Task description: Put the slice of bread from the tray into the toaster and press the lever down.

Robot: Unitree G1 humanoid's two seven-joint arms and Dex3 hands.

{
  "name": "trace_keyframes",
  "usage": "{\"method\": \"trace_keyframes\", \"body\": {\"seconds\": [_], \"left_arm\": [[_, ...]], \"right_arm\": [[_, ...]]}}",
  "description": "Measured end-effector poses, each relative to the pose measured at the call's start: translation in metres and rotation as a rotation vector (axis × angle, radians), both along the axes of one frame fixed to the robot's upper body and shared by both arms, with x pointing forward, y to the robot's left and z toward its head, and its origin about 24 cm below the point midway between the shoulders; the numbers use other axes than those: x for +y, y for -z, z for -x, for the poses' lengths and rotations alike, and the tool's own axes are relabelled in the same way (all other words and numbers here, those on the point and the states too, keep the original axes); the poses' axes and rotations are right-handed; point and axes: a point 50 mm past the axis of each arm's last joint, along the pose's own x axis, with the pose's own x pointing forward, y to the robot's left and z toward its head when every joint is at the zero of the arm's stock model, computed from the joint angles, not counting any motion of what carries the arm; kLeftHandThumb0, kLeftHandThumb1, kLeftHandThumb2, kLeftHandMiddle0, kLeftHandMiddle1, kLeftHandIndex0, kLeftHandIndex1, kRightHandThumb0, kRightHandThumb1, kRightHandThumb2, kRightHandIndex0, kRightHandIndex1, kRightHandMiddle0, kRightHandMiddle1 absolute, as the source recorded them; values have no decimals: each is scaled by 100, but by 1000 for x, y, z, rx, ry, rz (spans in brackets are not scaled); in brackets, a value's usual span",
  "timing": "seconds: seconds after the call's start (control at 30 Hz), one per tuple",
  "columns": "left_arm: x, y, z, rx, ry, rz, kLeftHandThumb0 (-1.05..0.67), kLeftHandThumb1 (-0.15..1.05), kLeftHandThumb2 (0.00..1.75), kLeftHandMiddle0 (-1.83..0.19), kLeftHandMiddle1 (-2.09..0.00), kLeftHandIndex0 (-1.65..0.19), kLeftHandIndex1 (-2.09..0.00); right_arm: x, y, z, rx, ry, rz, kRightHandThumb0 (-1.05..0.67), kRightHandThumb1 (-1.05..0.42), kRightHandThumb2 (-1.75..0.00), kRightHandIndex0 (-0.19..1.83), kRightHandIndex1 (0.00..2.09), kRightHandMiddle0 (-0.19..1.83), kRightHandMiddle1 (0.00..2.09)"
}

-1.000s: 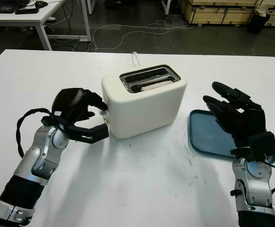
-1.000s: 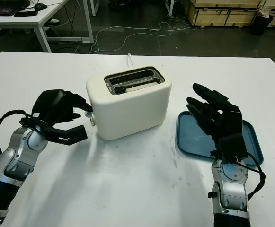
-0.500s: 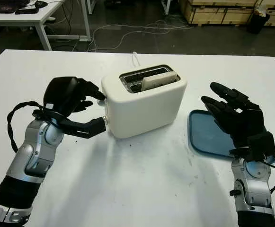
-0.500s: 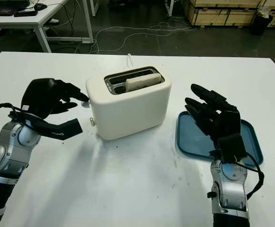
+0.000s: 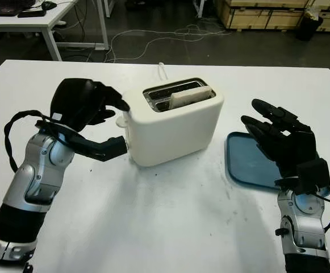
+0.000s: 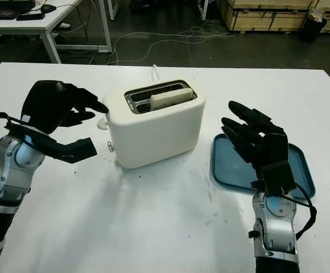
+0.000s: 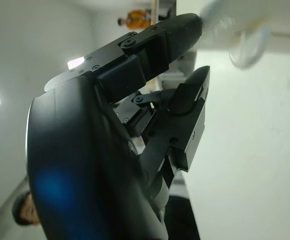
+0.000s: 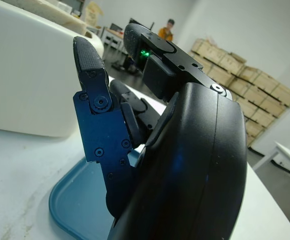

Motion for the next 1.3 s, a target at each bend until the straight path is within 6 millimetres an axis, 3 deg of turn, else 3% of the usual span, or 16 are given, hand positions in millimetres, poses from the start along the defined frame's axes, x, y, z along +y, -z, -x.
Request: {"method": "trace_keyframes", "body": {"seconds": [0.17,0.4,0.6,0.77,1.0,1.3], "left_arm": [[2,-7,-6,41,27,-95,-29,75,0,-119,-76,-137,-3],[4,-13,-12,96,59,-167,-22,69,0,-127,-65,-138,-2],[8,-15,-14,120,68,-193,-23,74,2,-123,-64,-137,-1],[23,-20,-12,126,20,-222,-24,75,1,-121,-65,-134,-1],[46,-24,-19,277,15,-289,-18,73,0,-116,-63,-134,-1],[36,-24,-28,374,112,-411,-27,74,1,-115,-54,-130,-1]], "right_arm": [[0,0,0,0,0,-1,-44,-84,0,95,0,84,0],[0,0,0,0,1,-1,-43,-84,0,96,1,84,0],[0,0,0,0,1,-1,-43,-84,0,97,1,85,0],[0,2,0,7,3,-2,-45,-84,0,97,0,85,0],[0,2,0,8,1,-6,-45,-84,0,97,1,85,0],[1,3,1,10,2,-11,-45,-84,0,97,0,85,0]]}}
